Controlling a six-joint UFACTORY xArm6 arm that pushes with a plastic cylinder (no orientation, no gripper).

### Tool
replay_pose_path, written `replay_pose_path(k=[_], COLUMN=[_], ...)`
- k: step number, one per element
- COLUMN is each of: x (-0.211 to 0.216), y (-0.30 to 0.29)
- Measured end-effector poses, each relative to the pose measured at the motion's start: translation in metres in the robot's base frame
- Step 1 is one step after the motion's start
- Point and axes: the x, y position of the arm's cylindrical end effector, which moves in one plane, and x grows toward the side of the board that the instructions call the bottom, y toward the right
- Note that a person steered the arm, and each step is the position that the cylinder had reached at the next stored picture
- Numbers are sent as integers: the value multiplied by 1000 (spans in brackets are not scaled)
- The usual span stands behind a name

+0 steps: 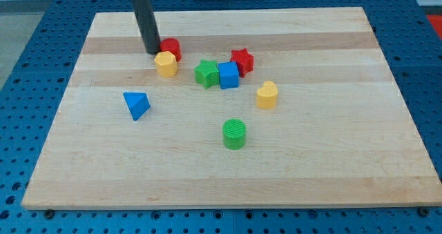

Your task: Slide the red circle left of red star

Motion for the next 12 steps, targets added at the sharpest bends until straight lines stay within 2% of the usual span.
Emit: replay_pose_path(k=[2,4,9,10,12], x=[-3,17,20,18,16], y=[37,74,94,83,12])
